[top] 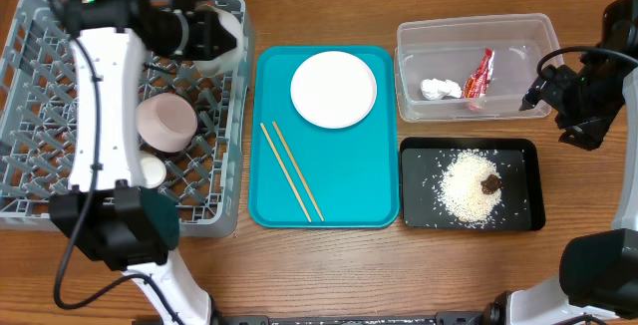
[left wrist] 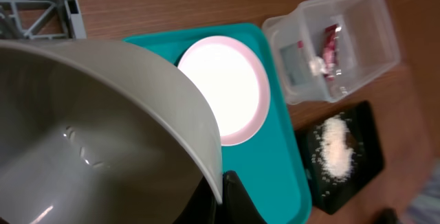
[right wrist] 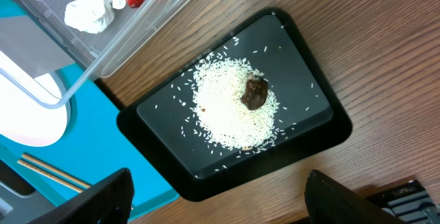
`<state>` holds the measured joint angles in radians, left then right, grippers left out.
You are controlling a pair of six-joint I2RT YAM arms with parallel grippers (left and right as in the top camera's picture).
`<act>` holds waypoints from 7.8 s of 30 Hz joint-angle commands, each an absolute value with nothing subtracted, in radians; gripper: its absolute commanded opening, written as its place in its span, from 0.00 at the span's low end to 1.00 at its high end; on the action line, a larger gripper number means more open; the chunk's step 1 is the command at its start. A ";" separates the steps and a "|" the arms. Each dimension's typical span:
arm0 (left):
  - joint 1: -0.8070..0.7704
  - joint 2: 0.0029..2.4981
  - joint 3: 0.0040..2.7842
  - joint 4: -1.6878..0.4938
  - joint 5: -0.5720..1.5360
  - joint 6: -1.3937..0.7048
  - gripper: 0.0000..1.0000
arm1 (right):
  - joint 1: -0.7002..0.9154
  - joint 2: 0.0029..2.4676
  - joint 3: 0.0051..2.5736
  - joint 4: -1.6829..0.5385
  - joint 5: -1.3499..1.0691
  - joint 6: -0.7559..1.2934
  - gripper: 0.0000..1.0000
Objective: Sort waste into correct bins and load items into the dishwasher
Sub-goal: 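Carry the white bowl into the back of the dish rack and release, then withdraw the left gripper from the rack toward the chopsticks, then lower the left gripper onto the chopsticks and pinch one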
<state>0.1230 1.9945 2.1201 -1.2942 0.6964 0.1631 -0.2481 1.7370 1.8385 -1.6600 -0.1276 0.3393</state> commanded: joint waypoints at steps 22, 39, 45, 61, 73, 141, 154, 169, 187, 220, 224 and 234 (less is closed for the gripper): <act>0.404 2.353 2.129 -1.282 1.269 0.319 0.04 | -0.248 1.704 1.853 -1.665 -0.132 0.337 0.81; 0.545 2.356 2.130 -1.352 1.029 0.314 0.97 | -0.248 1.704 1.853 -1.679 -0.132 0.337 0.81; 0.604 2.342 2.154 -1.415 1.029 0.314 1.00 | -0.248 1.704 1.853 -1.678 -0.132 0.337 0.81; 0.549 2.039 2.172 -1.489 0.526 -0.055 1.00 | -0.248 1.704 1.853 -1.678 -0.131 0.337 0.82; 0.216 1.958 2.172 -1.605 0.215 -0.305 1.00 | -0.248 1.704 1.853 -1.674 -0.132 0.333 0.85; -0.445 1.751 1.008 -0.773 -0.096 -1.082 1.00 | -0.248 1.704 1.853 -1.677 -0.132 0.329 0.87; -0.424 1.760 1.008 -0.772 -0.091 -1.081 0.99 | -0.248 1.704 1.853 -1.674 -0.132 0.329 0.88; -0.310 1.751 1.041 -0.731 0.041 -0.971 1.00 | -0.248 1.706 1.852 -1.671 -0.132 0.329 0.89; -0.310 1.734 1.123 -0.852 -0.010 -0.939 0.91 | -0.248 1.706 1.851 -1.670 -0.132 0.329 0.90; -0.424 1.763 1.066 -0.855 -0.160 -0.943 0.91 | -0.248 1.706 1.851 -1.670 -0.132 0.329 0.90; -0.426 1.763 1.066 -0.856 -0.160 -0.942 0.91 | -0.248 1.706 1.851 -1.671 -0.132 0.329 0.90; -0.427 1.814 1.055 -0.840 -0.144 -0.942 0.91 | -0.248 1.706 1.851 -1.671 -0.132 0.329 0.90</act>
<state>-0.4194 1.7710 1.0679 -0.8417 -0.1356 -0.9577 -0.2481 1.7363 1.8385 -1.6726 -0.1272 0.3355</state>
